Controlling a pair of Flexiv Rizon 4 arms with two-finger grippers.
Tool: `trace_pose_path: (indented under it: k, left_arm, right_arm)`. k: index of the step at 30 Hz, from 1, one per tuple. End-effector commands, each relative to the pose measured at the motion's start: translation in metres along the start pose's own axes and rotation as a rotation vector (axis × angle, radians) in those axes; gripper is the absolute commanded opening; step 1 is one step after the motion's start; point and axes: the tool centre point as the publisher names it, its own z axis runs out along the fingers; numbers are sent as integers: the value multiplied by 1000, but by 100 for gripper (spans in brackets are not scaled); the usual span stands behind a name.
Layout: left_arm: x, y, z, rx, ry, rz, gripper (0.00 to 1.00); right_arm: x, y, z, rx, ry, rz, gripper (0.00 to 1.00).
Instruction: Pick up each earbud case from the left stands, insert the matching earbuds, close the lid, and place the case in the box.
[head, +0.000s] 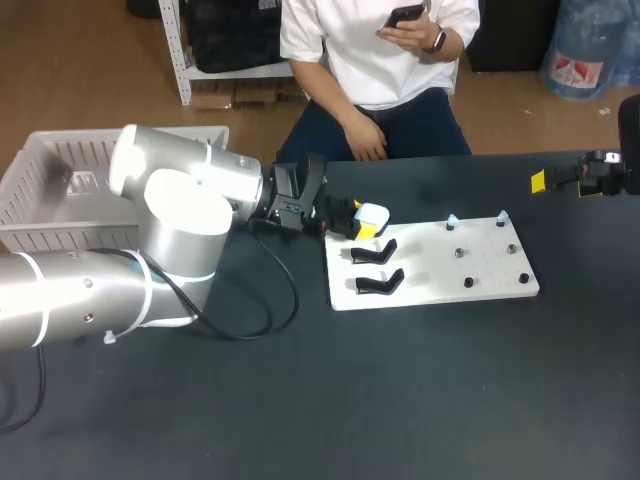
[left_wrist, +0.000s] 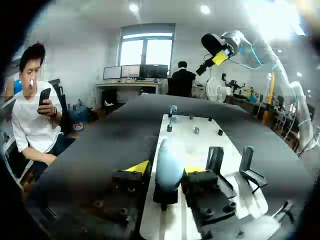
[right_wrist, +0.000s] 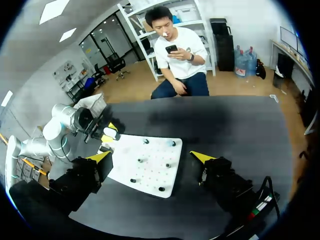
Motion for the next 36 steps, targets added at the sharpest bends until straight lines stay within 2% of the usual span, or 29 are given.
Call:
trace_pose_path:
  k: [1,4,7,17,21,25,33,36]
  left_arm:
    - [2,2,1,3,-2,0,24]
    - [2,1,1,4,0,0,16]
    - [1,0,-1,4,-4,0,0]
    - [-5,-6,-9,-1,-31,15,0]
    - [-14,-8,-19,-2,-59,17,0]
    - [-26,-10,-28,-32,-45,23,0]
    - [-47,-7,-36,-63,-69,29,0]
    - [-57,-7,-35,-65,-85,43,0]
  right_arm:
    - [0,0,0,0,0,0,100]
    - [0,0,0,0,0,0,100]
    - [0,0,0,0,0,0,100]
    - [0,0,0,0,0,0,100]
    - [0,0,0,0,0,0,100]
    - [0,0,0,0,0,0,100]
    - [0,0,0,0,0,0,100]
    - [-4,18,5,-35,20,-28,100]
